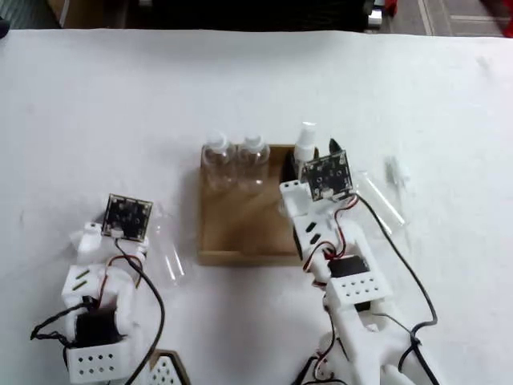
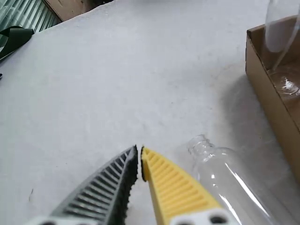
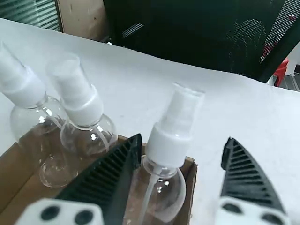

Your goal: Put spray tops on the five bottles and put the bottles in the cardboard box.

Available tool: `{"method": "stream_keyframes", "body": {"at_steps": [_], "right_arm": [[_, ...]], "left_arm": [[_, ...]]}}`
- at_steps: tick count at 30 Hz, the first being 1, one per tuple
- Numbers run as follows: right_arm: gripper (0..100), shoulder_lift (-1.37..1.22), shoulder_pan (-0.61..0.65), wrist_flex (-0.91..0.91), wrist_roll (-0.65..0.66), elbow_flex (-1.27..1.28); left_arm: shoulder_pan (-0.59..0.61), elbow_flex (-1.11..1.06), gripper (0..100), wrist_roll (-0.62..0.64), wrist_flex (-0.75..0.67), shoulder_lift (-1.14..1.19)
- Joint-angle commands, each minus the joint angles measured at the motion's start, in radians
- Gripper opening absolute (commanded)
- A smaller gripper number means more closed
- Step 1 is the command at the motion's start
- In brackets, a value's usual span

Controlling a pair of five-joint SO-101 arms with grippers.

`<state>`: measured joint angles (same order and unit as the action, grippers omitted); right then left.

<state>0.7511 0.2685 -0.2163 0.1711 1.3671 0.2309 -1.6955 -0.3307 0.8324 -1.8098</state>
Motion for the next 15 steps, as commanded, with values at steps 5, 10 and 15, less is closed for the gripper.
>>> {"method": "stream_keyframes", "body": {"at_steps": [5, 10, 15], "right_arm": [[24.7, -0.013, -0.012, 0.002, 0.012, -0.018], [20.6, -0.016, -0.007, 0.004, 0.012, -0.031], [15.2, -0.016, -0.008, 0.004, 0.012, -0.029]], "left_arm": [[-0.010, 0.003, 2, -0.012, -0.026, -0.010], [-0.010, 0.003, 2, -0.012, -0.025, -0.010], [-0.010, 0.003, 2, -0.012, -0.025, -0.010]]}}
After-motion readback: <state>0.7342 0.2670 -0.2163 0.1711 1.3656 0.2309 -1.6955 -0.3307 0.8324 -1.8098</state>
